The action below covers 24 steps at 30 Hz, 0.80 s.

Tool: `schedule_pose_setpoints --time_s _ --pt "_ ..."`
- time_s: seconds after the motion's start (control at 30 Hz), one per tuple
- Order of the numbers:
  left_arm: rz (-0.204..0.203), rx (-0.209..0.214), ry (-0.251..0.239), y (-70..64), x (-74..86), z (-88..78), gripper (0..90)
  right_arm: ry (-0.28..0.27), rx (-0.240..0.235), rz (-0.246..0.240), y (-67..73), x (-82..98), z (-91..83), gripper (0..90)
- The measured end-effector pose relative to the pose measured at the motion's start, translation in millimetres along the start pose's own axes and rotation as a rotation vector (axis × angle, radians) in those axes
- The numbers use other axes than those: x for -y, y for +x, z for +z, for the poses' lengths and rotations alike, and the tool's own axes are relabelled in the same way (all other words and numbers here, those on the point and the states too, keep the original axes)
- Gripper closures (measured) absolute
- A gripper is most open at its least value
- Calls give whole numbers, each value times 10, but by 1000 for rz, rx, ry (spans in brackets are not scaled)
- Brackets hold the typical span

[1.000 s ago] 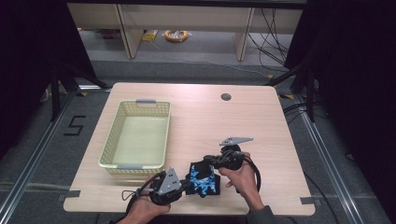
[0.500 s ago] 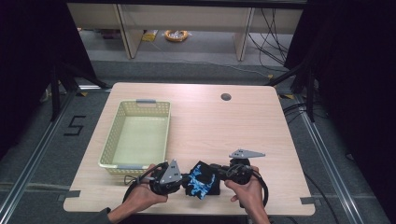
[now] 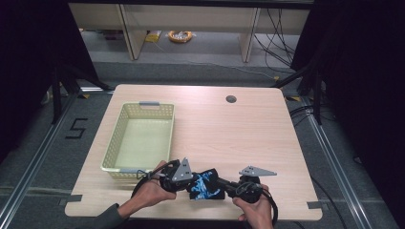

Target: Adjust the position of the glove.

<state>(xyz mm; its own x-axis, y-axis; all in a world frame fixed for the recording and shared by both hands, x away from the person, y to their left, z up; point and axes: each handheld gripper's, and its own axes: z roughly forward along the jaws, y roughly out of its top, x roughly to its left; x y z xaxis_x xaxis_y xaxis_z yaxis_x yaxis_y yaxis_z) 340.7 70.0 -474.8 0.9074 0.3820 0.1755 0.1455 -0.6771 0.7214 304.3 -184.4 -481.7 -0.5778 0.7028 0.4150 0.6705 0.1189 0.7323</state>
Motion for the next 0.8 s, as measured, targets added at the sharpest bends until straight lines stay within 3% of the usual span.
schedule_pose_setpoints --time_s 0.03,0.07,0.2,0.23,0.27,0.3,0.33,0.37,0.4,0.43,0.5,0.53,0.57,0.63,0.67,0.7,0.77,0.8 --pt "-5 -3 2 -18 -2 15 837 4 -21 25 20 22 -2 857" --pt "9 3 4 -16 -8 22 837 1 -6 5 19 47 -1 857" --pt "4 7 2 -3 -28 48 836 2 2 14 20 72 -30 856" --pt "-2 8 2 2 -32 49 836 4 -9 57 45 80 -48 855" --pt "-14 7 -1 4 -39 61 836 3 -12 59 42 86 -46 855" --pt "1 2 3 15 -46 65 835 -10 6 15 9 91 -42 855" --pt "-13 5 5 7 -47 82 835 -8 9 19 11 96 -41 854" --pt "-3 0 10 13 -48 99 835 1 -7 60 35 109 -32 854" --pt "-8 -1 12 0 -48 119 834 1 -7 66 38 118 -23 854" --pt "2 -2 18 2 -47 130 834 3 12 41 20 128 -20 853" --pt "-1 0 20 5 -34 160 832 19 1 71 28 149 -6 850" --pt "2 -3 18 12 -26 177 832 15 27 27 -4 150 -5 850" --pt "-19 -3 18 2 -17 189 831 23 17 59 11 162 2 849" --pt "-11 -6 24 -2 0 222 828 29 30 42 -12 176 11 843" --pt "-21 -6 25 -12 11 238 827 31 20 56 2 185 19 839" --pt "4 -13 39 6 14 236 822 33 15 71 12 197 28 835" --pt "-28 -19 22 -7 34 250 811 48 26 68 18 211 42 824" --pt "-25 -18 30 10 42 241 805 51 57 22 -16 212 41 819"
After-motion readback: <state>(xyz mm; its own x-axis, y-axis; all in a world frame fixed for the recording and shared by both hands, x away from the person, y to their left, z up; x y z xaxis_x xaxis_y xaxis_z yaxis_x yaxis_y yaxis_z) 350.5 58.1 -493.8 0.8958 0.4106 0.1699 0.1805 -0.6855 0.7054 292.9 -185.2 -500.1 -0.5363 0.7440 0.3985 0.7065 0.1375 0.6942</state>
